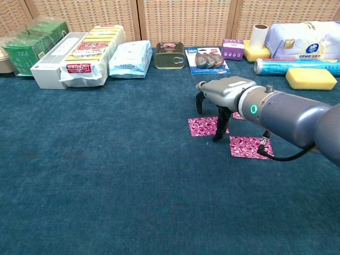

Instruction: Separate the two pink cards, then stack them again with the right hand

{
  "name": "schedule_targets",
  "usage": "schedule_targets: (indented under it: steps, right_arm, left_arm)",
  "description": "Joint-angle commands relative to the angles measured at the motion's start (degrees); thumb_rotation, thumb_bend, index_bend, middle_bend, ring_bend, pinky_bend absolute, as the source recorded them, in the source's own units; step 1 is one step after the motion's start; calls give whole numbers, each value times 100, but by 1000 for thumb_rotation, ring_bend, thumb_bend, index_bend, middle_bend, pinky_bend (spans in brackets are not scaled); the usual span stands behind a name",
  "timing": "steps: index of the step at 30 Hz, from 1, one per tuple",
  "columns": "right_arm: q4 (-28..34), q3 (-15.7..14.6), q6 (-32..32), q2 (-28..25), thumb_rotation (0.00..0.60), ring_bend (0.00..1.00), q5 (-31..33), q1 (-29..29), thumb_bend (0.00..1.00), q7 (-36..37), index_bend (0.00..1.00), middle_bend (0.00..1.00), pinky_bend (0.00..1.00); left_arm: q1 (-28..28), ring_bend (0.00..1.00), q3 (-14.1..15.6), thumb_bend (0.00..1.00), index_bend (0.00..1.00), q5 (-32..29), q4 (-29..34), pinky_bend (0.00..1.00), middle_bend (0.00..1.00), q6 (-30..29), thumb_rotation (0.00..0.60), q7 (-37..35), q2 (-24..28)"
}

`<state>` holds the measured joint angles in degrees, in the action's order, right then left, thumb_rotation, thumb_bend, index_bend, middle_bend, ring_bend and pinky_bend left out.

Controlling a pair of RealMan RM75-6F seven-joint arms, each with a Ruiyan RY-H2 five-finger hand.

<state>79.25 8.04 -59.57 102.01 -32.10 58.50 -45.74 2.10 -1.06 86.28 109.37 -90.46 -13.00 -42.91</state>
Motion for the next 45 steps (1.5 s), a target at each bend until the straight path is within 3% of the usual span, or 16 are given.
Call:
schedule_targets:
  steps: [1, 12, 22, 33, 45]
  right_arm:
    - [-19, 16, 21, 16, 600, 0, -3, -10, 70, -12, 319, 0, 149]
    - [-85, 148, 181, 26, 600, 0, 170, -3, 182, -151, 323, 0, 143]
    - [-24, 219, 266, -12, 600, 0, 283, 10, 256, -218, 403, 0, 139]
    - [102, 240, 237, -90, 600, 0, 279, 1, 259, -243, 446, 5, 138]
    - [1032, 235, -313, -548, 600, 0, 426, -81, 260, -559, 445, 3, 136]
  left_arm:
    - [1, 0, 1, 103, 0, -2, -2, 58, 0, 1, 600, -6, 1]
    - [-3, 0, -1, 102, 0, -8, -8, 58, 0, 9, 600, -22, 7]
    - [1, 0, 0, 102, 0, -2, -17, 59, 0, 1, 600, -50, 9]
    - [1, 0, 2, 102, 0, 3, -17, 58, 0, 0, 600, -52, 10]
    - [-18, 0, -6, 102, 0, -31, -5, 58, 0, 38, 600, -33, 13]
